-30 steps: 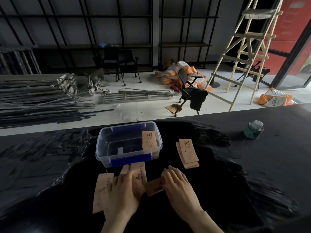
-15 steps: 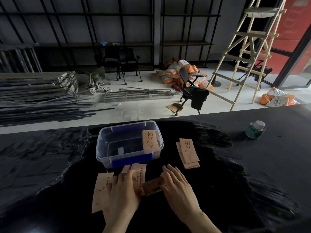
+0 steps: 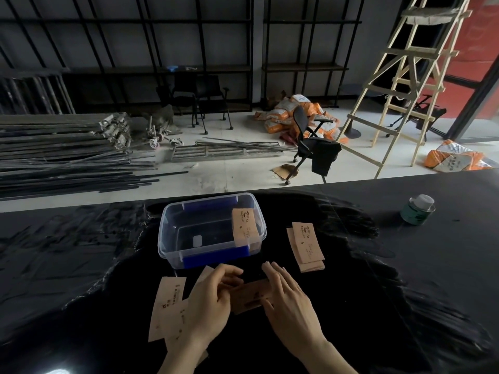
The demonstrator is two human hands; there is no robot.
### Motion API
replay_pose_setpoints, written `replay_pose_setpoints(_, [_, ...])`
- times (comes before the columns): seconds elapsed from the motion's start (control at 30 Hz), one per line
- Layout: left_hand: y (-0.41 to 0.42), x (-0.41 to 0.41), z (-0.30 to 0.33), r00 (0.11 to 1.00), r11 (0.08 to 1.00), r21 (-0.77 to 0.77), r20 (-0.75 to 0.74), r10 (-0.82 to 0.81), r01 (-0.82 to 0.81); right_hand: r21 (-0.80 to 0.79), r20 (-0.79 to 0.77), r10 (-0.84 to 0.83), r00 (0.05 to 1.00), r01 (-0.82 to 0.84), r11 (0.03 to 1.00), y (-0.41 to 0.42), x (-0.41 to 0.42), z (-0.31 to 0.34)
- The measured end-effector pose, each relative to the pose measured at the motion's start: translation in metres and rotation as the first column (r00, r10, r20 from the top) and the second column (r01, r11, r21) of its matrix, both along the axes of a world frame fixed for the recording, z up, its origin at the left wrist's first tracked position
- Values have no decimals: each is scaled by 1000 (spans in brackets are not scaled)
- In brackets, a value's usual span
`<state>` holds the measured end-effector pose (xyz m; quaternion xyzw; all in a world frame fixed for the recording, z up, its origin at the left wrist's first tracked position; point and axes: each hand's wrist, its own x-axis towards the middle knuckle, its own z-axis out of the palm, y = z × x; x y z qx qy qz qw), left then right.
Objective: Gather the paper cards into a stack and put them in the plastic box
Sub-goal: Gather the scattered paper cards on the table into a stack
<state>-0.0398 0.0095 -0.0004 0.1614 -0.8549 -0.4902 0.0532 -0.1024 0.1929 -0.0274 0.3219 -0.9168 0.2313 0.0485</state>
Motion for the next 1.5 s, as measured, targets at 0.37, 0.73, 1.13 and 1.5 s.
replay_pose_setpoints(0.37, [29,5,-20,993,995,102,-121,7,5,220,101,121,987,-141,965,-8,1,9])
replay_pose_setpoints(0.73, [-33,53,-14,837,724,-642,233,496,-251,249,23,195,981,-194,949,-22,-11,5])
replay_pose_setpoints(1.13, [-38,57,-17,919,885,-278,19,394,-373,213,48,229,972,-233,949,-26,-9,8])
replay_pose_setpoints(1.5, [-14,1,15,991,982,-170,-117,65,-85,70,127,137,982,-146,987,-21,-5,8])
